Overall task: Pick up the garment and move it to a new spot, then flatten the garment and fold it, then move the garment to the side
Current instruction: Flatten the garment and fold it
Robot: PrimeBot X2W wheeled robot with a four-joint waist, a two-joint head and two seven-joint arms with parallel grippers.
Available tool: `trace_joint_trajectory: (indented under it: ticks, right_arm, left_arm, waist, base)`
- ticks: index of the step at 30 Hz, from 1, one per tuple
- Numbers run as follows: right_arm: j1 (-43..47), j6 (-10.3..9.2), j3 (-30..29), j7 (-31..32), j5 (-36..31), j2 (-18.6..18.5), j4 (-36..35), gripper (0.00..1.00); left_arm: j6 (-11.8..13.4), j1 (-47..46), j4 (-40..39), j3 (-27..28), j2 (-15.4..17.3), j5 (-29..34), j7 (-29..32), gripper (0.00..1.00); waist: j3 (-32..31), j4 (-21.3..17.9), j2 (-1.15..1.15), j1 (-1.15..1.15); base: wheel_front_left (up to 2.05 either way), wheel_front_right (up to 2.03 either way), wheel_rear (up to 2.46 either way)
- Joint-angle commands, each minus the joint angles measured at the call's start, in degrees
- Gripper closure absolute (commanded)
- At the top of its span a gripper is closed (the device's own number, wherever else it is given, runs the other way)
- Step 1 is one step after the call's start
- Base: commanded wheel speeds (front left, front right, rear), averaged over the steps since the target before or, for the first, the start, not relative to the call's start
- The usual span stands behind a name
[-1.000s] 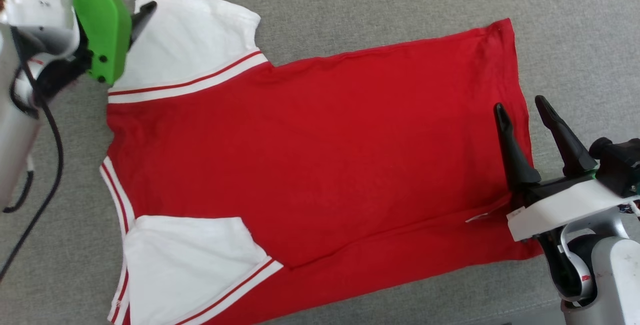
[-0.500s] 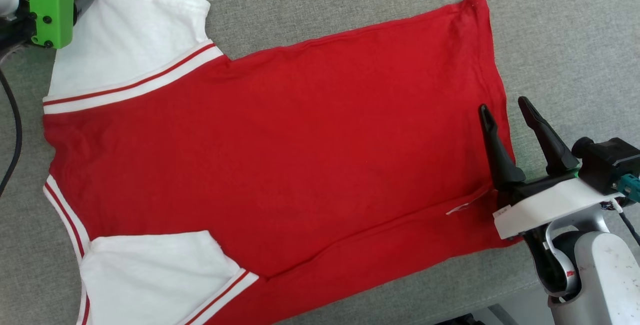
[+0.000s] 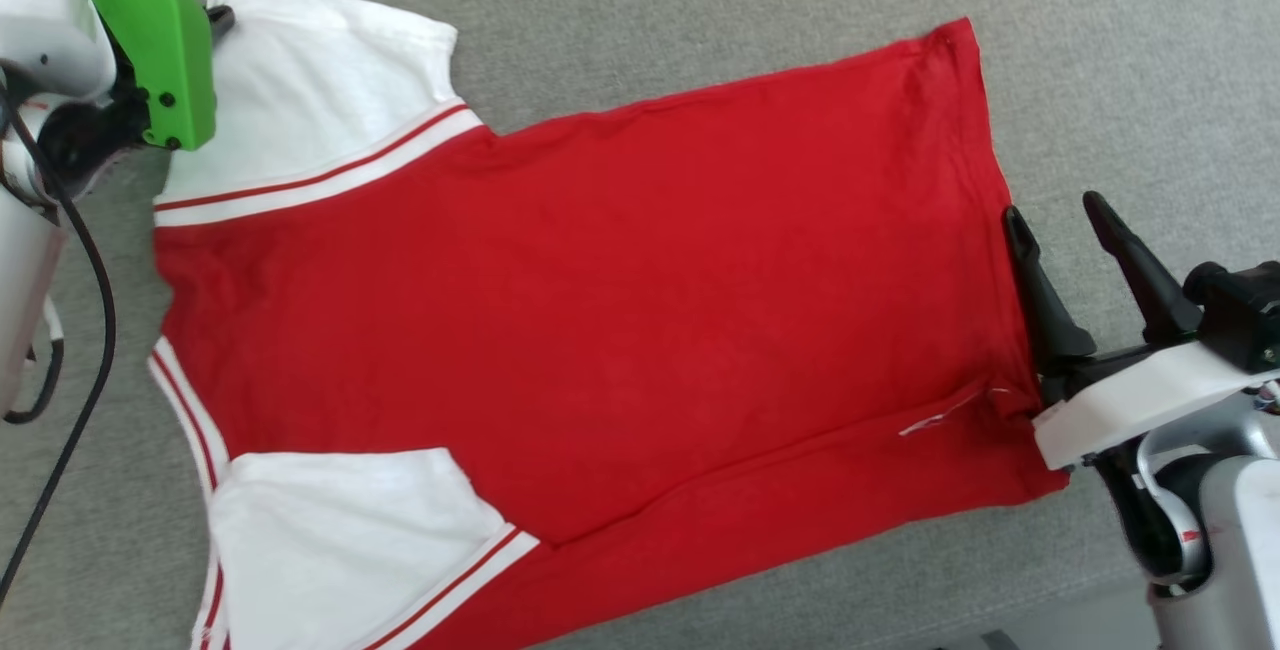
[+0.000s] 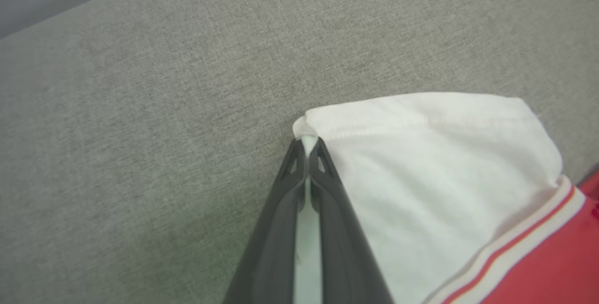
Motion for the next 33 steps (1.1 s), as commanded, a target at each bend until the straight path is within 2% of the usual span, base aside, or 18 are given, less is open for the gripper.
trace_joint_trajectory:
  ticks: [1,4,8,12,14,19,25,33]
  right_arm:
    - [-0.1,-0.04,-0.4,1.3,-0.7,-1.2,-0.7,0.0]
    - [-0.3,-0.04,-0.8,5.4,-0.8,-4.1,-2.1,0.0]
    - [-1.2,-0.04,-0.3,13.8,0.6,-10.3,-4.3,0.0]
    - [-4.3,-0.04,-0.9,22.2,3.7,-15.8,-5.1,0.0]
    - [-6.6,-0.04,-0.4,25.5,4.6,-18.7,-5.0,0.0]
    - [-12.7,-0.04,-0.1,35.3,8.0,-22.5,-1.3,0.0]
    - [-19.0,-0.04,-0.1,44.7,9.0,-23.3,5.0,0.0]
    - [-21.6,-0.04,-0.2,48.2,7.0,-21.4,12.6,0.0]
  left_arm:
    - [0.0,1.4,-1.3,0.0,0.1,0.0,-1.9,1.0]
    - [-0.1,2.9,-4.7,0.0,-0.3,-0.5,-4.6,1.0]
    - [-0.1,5.7,-11.2,0.1,-1.0,-2.5,-7.0,1.0]
    - [0.2,8.2,-18.2,-0.2,-0.2,-2.4,-8.3,1.0]
    - [0.6,9.6,-21.6,-0.1,0.0,-2.7,-8.9,1.0]
    - [1.0,11.9,-29.5,0.7,0.3,-4.9,-9.4,1.0]
    - [1.8,13.1,-35.7,0.1,0.0,-4.1,-10.1,1.0]
    - [2.4,14.7,-38.8,0.2,-0.3,-4.6,-11.6,1.0]
  waist:
    - [-2.7,2.4,0.62,-0.01]
    - [-4.4,4.6,0.62,-0.01]
    - [-5.7,8.0,0.62,-0.01]
    - [-5.9,11.6,0.62,-0.01]
    - [-5.5,13.2,0.62,-0.01]
    - [-3.5,16.7,0.62,-0.01]
    - [-1.4,19.7,0.62,-0.01]
    - [0.2,21.5,0.62,-0.01]
  base:
    - [0.0,0.0,0.0]
    - [0.0,0.0,0.0]
    - [0.0,0.0,0.0]
    - [0.0,0.0,0.0]
    - [0.0,0.0,0.0]
    - [0.0,0.0,0.0]
    - [0.0,0.0,0.0]
    - [0.0,0.0,0.0]
